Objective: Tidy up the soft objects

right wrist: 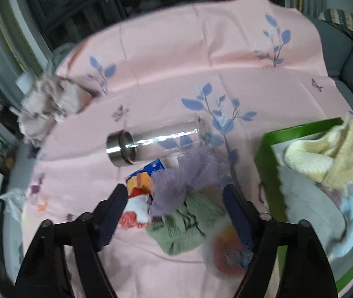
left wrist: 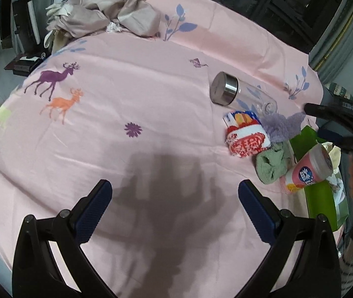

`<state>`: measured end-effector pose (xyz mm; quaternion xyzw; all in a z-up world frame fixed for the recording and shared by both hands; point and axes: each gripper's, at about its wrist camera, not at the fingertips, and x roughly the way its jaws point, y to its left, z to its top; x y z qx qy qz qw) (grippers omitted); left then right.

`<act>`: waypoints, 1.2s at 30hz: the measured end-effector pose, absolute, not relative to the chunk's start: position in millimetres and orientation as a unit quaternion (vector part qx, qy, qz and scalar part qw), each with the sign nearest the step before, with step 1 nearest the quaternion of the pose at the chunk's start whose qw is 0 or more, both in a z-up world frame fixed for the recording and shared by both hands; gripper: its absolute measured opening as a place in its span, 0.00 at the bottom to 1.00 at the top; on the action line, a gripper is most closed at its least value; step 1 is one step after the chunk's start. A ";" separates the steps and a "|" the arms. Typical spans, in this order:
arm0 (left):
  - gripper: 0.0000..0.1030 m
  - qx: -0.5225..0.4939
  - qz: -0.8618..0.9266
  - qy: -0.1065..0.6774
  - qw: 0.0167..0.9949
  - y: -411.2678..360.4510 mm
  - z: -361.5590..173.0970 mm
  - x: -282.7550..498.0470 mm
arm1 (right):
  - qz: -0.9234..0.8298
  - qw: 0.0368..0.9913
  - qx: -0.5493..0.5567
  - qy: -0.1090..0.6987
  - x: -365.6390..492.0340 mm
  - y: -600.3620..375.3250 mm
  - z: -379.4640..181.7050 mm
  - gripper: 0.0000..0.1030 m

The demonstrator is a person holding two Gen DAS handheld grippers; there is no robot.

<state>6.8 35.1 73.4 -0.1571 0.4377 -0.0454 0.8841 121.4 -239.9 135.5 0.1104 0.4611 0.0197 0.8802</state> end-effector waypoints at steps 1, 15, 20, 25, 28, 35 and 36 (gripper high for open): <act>0.98 -0.159 -0.046 0.439 0.883 36.5 73.1 7.0 | 0.012 0.875 0.104 0.473 131.4 -235.8 129.7 0.63; 0.98 -0.196 -0.036 0.438 0.877 60.4 73.8 6.2 | 0.064 0.904 0.104 0.409 104.2 -222.9 163.2 0.08; 0.98 -0.207 -0.030 0.436 0.875 65.9 74.9 6.4 | 0.195 0.906 0.121 0.357 52.9 -199.6 199.7 0.08; 0.98 -0.228 -0.024 0.431 0.873 77.5 76.5 4.0 | 0.277 0.866 0.135 0.393 25.6 -176.1 169.4 0.08; 0.98 -0.220 -0.020 0.433 0.874 77.7 76.2 2.5 | 0.280 0.837 0.137 0.450 25.7 -166.0 126.9 0.08; 0.97 -0.191 -0.043 0.448 0.872 62.7 69.1 -1.3 | 0.182 0.799 0.112 0.561 44.0 -171.8 62.3 0.18; 0.97 -0.186 -0.046 0.450 0.873 59.1 68.0 -2.2 | 0.174 0.797 0.108 0.568 44.2 -174.9 61.1 0.25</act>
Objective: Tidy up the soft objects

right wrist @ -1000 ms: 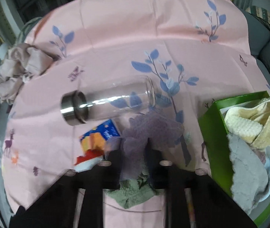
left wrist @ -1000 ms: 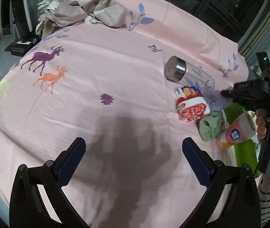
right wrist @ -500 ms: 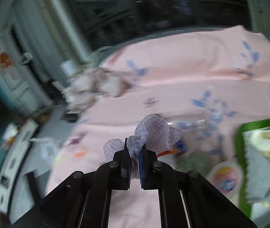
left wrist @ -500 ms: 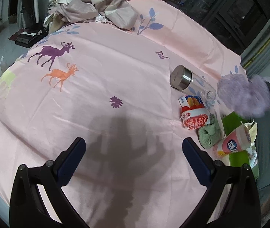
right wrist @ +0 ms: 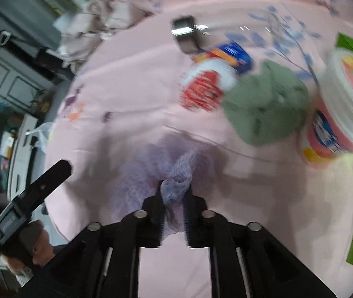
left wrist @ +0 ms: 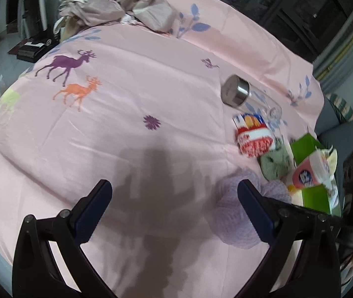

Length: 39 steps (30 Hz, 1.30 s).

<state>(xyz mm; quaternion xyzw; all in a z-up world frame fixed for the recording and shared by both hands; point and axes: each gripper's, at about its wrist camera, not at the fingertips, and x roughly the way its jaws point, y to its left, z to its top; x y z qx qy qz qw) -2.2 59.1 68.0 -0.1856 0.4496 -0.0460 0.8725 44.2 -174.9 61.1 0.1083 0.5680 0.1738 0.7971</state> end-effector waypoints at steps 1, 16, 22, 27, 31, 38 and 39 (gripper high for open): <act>0.95 -0.180 -0.050 0.451 0.873 55.5 67.1 -2.8 | 0.166 0.800 0.101 0.568 43.0 -177.9 62.7 0.43; 0.59 -0.125 -0.151 0.504 0.841 -20.2 38.3 -8.9 | 0.187 0.813 0.130 0.535 32.2 -184.3 66.6 0.72; 0.54 -0.114 -0.146 0.513 0.838 -30.6 27.5 -5.8 | 0.200 0.788 0.141 0.565 38.7 -174.4 38.3 0.72; 0.43 -0.107 -0.142 0.509 0.842 -35.0 25.4 -2.9 | 0.208 0.789 0.142 0.560 39.1 -170.8 29.5 0.72; 0.34 -0.094 -0.143 0.506 0.845 -39.6 24.9 -1.6 | 0.217 0.787 0.145 0.558 40.7 -170.9 27.1 0.59; 0.28 -0.089 -0.149 0.499 0.849 -45.7 24.2 -0.3 | 0.223 0.790 0.139 0.555 39.0 -170.7 25.4 0.30; 0.26 -0.083 -0.150 0.496 0.851 -48.1 25.1 -2.1 | 0.228 0.788 0.140 0.555 37.9 -168.6 26.2 0.27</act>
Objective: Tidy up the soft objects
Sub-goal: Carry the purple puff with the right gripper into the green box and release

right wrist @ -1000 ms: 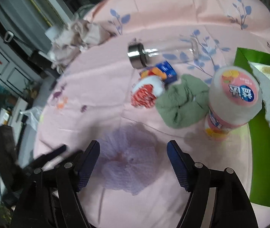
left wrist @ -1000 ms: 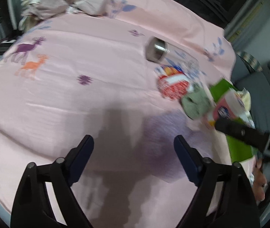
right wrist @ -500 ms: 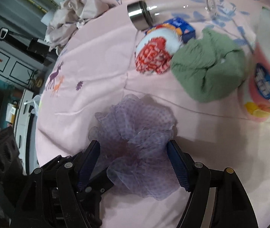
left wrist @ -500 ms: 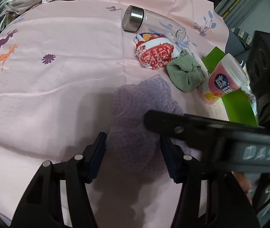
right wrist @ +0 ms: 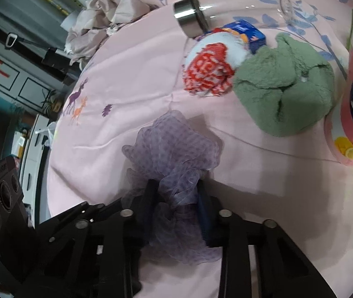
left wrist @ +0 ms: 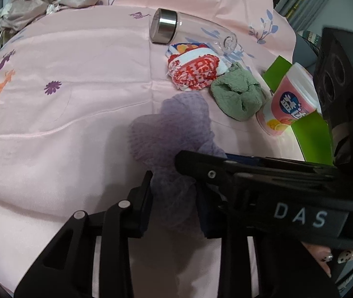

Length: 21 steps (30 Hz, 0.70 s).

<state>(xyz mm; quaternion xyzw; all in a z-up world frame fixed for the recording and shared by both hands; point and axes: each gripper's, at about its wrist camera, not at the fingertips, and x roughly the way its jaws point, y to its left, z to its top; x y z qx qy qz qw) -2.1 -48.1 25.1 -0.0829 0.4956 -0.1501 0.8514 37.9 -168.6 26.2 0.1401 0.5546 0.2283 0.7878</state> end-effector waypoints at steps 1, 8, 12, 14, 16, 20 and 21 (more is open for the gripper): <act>0.24 -0.081 -0.153 0.493 0.852 -49.4 26.3 -3.0 | 0.235 0.785 0.142 0.555 37.2 -167.0 27.1 0.26; 0.22 -0.089 -0.177 0.462 0.865 -50.3 52.2 -11.0 | 0.242 0.811 0.125 0.518 23.2 -165.4 57.3 0.25; 0.22 -0.068 -0.187 0.424 0.883 -62.5 78.7 -20.8 | 0.242 0.832 0.121 0.484 12.9 -173.8 83.3 0.25; 0.22 -0.056 -0.193 0.411 0.889 -69.1 89.8 -24.7 | 0.237 0.845 0.121 0.464 6.0 -183.0 98.8 0.25; 0.22 -0.050 -0.205 0.400 0.892 -80.1 102.0 -27.3 | 0.228 0.855 0.121 0.450 1.6 -192.3 110.1 0.25; 0.22 -0.036 -0.231 0.382 0.894 -104.9 122.3 -29.8 | 0.220 0.863 0.140 0.433 -4.0 -222.1 127.4 0.25; 0.22 -0.033 -0.239 0.377 0.894 -113.3 126.9 -29.5 | 0.213 0.866 0.149 0.427 -6.1 -233.5 131.4 0.25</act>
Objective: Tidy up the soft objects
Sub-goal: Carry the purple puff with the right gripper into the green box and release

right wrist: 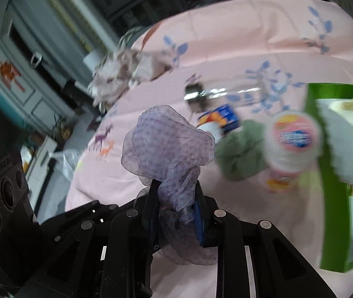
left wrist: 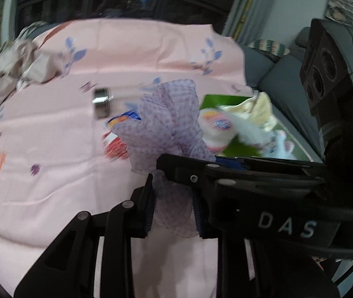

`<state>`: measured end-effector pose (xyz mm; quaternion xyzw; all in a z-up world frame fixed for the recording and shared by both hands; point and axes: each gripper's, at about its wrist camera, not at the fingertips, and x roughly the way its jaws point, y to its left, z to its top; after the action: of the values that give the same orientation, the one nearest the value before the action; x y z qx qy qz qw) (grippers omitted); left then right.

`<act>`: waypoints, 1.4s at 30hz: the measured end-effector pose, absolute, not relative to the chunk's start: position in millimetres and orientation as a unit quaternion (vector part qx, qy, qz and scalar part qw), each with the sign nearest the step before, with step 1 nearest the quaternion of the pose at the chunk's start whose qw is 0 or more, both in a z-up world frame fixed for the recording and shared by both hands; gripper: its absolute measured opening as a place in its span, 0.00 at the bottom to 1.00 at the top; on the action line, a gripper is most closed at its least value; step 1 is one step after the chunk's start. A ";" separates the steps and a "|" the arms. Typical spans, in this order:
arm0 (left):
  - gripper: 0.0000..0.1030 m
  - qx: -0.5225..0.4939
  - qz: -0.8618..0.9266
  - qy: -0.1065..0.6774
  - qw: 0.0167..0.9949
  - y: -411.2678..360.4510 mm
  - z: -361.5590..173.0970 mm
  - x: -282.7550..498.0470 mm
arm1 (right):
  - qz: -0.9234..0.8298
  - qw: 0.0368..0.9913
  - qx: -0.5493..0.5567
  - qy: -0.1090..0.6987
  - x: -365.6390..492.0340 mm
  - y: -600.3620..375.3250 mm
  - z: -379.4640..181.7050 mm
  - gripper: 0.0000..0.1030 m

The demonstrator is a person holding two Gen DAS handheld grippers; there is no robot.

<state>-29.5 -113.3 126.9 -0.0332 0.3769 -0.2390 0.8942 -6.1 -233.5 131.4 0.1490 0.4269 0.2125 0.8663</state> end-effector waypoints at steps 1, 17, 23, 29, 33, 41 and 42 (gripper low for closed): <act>0.22 -0.030 -0.249 0.372 0.894 -121.9 131.3 -30.4 | 0.205 0.870 0.153 0.422 -8.1 -240.4 135.0 0.25; 0.22 0.024 -0.364 0.386 0.847 -263.1 135.6 -24.0 | 0.026 0.901 0.203 0.382 -39.5 -380.2 141.5 0.26; 0.23 0.048 -0.374 0.410 0.831 -298.3 123.8 -18.1 | 0.015 0.885 0.252 0.392 -39.3 -420.2 121.2 0.26; 0.23 0.064 -0.376 0.436 0.815 -320.6 108.3 -8.9 | 0.000 0.865 0.295 0.405 -35.4 -445.1 100.2 0.26; 0.26 0.078 -0.365 0.455 0.809 -330.6 97.1 -0.3 | -0.015 0.852 0.307 0.424 -28.4 -452.2 86.9 0.26; 0.27 0.086 -0.353 0.484 0.796 -338.9 85.5 11.7 | -0.022 0.843 0.315 0.434 -23.7 -457.6 77.7 0.26; 0.27 0.088 -0.350 0.487 0.796 -339.9 84.4 11.6 | -0.024 0.843 0.316 0.435 -23.4 -458.3 77.2 0.26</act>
<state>11.6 -339.9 84.4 0.0878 0.4866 -0.3501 0.7956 -23.4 -458.3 77.2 0.3156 0.4348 -0.0238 0.8431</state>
